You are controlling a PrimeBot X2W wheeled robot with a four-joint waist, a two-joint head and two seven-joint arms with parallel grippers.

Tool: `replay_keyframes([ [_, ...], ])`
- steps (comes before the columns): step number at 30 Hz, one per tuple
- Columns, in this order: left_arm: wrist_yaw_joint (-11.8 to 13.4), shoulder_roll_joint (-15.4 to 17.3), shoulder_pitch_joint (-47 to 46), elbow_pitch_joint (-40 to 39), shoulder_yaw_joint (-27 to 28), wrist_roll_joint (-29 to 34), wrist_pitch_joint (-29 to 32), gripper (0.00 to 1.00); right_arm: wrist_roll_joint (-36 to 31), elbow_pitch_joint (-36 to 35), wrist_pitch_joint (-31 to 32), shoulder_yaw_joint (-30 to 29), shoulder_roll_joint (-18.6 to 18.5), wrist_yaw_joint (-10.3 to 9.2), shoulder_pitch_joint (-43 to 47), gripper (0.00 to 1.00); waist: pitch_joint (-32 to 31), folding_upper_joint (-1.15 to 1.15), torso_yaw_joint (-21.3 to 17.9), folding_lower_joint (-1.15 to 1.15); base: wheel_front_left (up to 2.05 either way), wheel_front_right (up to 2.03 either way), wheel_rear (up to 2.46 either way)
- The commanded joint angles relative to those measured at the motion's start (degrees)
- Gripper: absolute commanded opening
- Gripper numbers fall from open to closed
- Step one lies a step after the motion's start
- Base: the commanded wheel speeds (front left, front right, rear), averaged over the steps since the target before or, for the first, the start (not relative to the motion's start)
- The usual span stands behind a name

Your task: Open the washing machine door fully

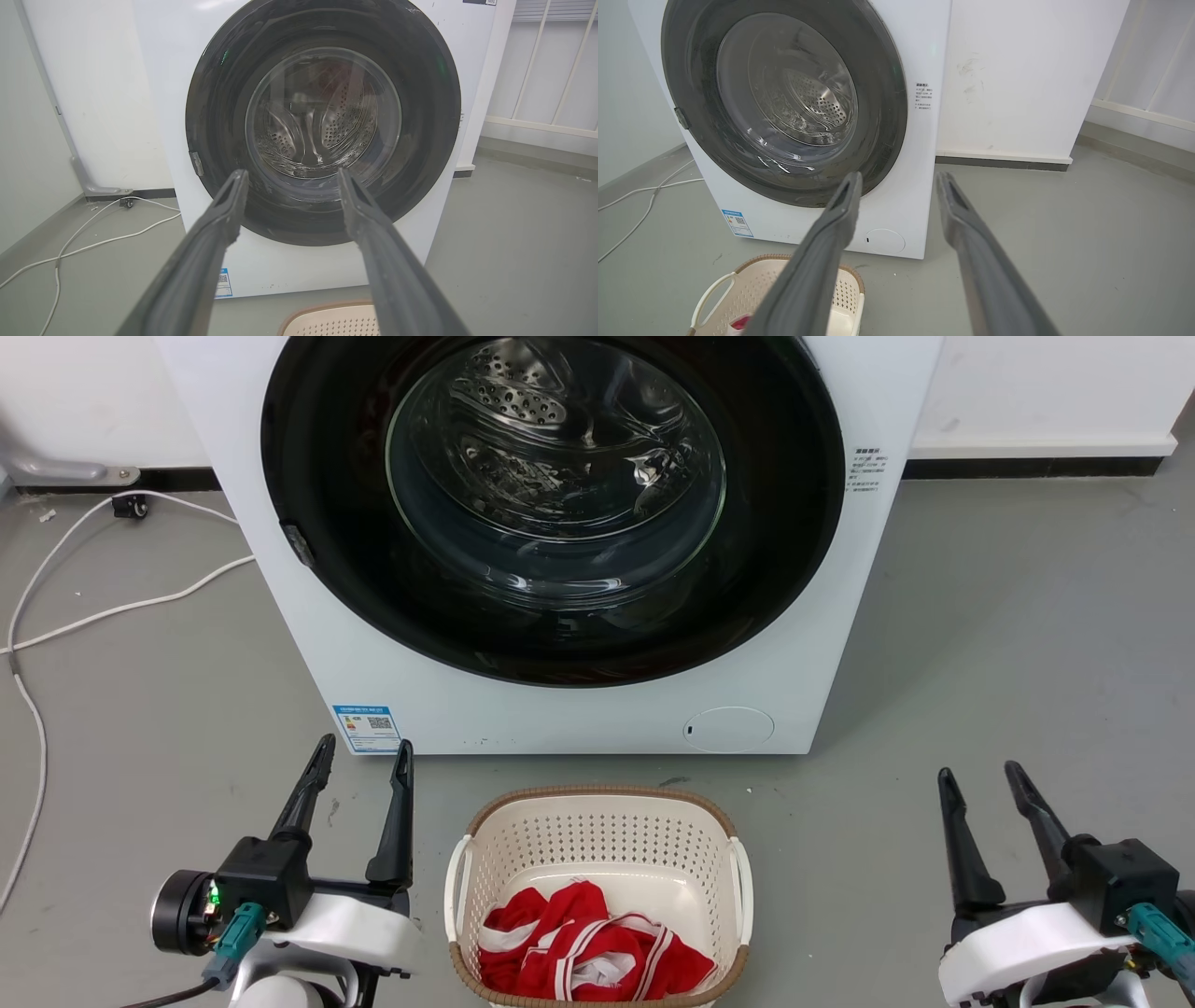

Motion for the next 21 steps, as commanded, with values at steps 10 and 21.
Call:
replay_keyframes([
  [10,-0.4,-0.4,0.3,0.1,0.5,0.2,-0.3,1.0,12.0,1.4,-2.0,-0.5,0.2,-0.04,-0.2,0.0,0.1,0.0,-0.1,0.0,0.0,0.0,0.0],
  [21,-0.6,-0.7,0.0,-0.1,1.0,0.6,-0.3,1.0,41.4,6.8,-7.4,0.5,0.2,-0.03,-2.9,0.0,0.6,0.0,-0.2,0.0,0.0,0.0,0.0],
])
